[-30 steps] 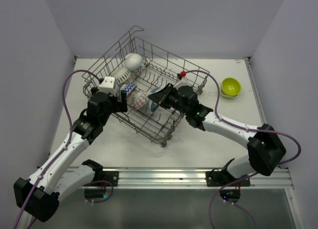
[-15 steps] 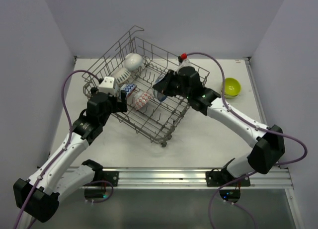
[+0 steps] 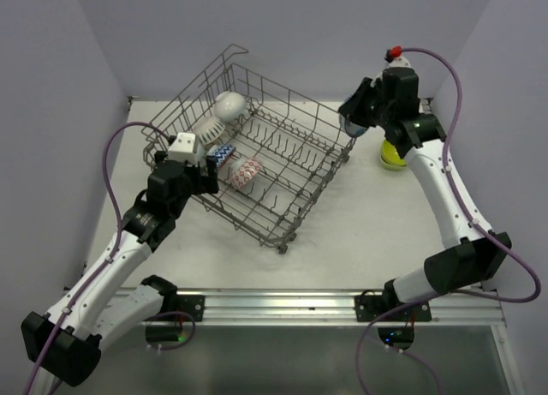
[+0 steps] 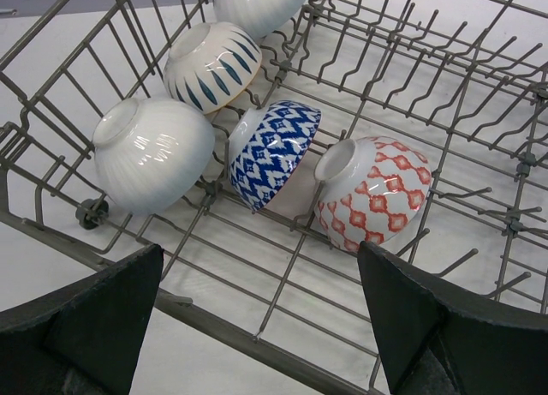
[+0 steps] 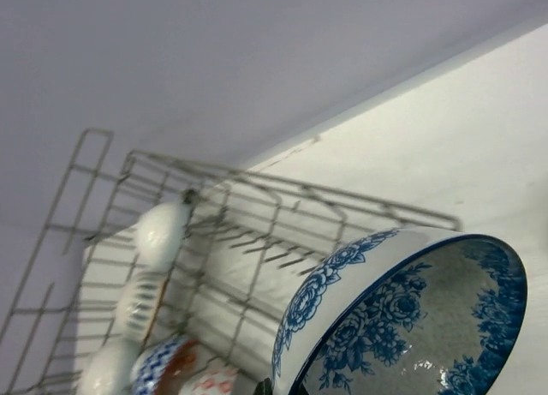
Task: Unload the bowls from the dish rack
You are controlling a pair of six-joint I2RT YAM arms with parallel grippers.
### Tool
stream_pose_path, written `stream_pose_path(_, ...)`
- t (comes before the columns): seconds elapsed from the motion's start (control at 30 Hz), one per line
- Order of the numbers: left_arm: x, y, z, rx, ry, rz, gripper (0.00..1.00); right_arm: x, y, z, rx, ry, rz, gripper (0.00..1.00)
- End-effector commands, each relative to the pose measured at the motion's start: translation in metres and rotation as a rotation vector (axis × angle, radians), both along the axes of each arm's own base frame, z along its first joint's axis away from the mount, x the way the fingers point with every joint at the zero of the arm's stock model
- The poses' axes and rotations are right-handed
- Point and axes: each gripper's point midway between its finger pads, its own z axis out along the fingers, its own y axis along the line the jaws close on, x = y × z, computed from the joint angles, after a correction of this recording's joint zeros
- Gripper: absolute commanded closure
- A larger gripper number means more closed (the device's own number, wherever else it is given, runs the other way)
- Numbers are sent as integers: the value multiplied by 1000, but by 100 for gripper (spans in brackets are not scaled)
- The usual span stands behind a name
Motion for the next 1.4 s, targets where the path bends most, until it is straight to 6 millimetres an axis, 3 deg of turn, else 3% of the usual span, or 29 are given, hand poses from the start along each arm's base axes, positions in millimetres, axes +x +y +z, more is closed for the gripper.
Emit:
stream_pose_path(0.0,1,-1,14,-3,-49,-7,0,0,-75,1,-103,1,-135,100)
stream_pose_path(0.1,0,-1,16,-5,-54,-12,0,5,-122,-19,-159,58,-218,100)
stream_pose_path(0.2,-1,-1,19,-10,-60,-14,0,12,-156,-45,-230,133,-274,100)
stream_pose_path(0.37,-2,-2,21,-14,-67,-21,0,31,-182,-91,-358,287,-285,100)
stream_pose_path(0.43,-3,-3,22,-16,-69,-25,0,31,-188,-105,-413,355,-271,100)
stream_pose_path(0.47,-2,-3,21,-16,-66,-25,0,38,-193,-103,-440,356,-281,100)
stream_pose_path(0.53,-2,-4,21,-14,-66,-30,0,47,-199,-120,-482,412,-273,100)
stream_pose_path(0.57,-3,-4,22,-17,-70,-33,0,51,-203,-112,-507,405,-269,100)
stream_pose_path(0.63,-4,-5,24,-21,-73,-39,0,52,-208,-128,-552,479,-255,100)
stream_pose_path(0.7,-4,-5,25,-25,-77,-40,0,60,-211,-124,-582,481,-230,100)
stream_pose_path(0.93,-8,-9,29,-34,-89,-61,0,66,-210,-165,-599,570,-181,100)
stream_pose_path(1.37,-10,-14,30,-34,-94,-78,0,73,-206,-203,-609,638,-146,100)
